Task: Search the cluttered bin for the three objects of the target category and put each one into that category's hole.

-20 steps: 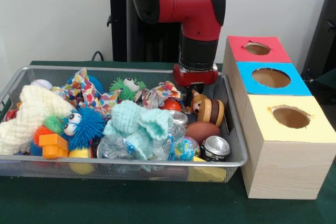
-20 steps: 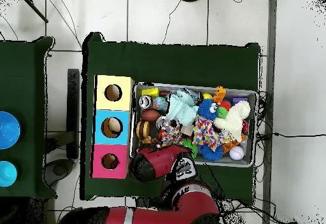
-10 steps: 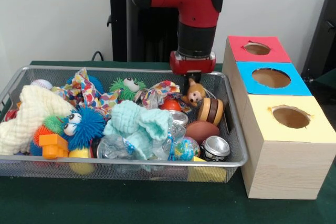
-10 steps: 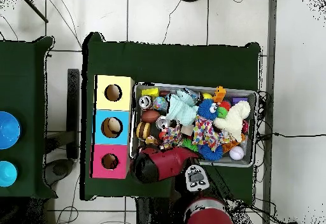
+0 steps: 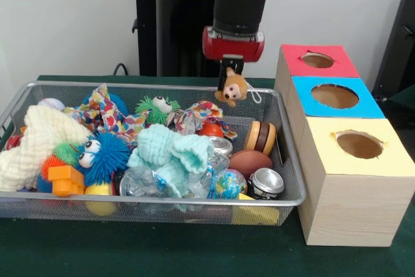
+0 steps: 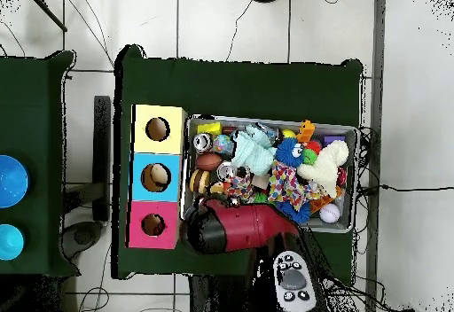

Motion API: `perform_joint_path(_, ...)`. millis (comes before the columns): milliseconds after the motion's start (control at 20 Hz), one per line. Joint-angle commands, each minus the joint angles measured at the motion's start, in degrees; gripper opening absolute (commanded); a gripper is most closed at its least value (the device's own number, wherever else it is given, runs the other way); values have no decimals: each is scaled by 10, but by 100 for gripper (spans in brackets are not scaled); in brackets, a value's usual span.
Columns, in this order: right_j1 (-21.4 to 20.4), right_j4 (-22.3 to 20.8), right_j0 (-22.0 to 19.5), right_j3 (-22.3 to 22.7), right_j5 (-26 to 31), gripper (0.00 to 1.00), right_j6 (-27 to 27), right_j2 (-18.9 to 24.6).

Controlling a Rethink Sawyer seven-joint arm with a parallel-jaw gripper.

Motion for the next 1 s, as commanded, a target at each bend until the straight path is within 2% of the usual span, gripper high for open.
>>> perform_joint_path(50,-104,72,17,43,113,0,62,50)
perform_joint_path(350,-127,100,75,36,154,0,101,12)
perform_joint_path(600,-118,121,117,22,163,0,129,-12)
perform_joint_path(900,-98,143,154,19,145,0,147,-37)
perform_joint_path(1000,-85,145,165,26,121,0,157,-43)
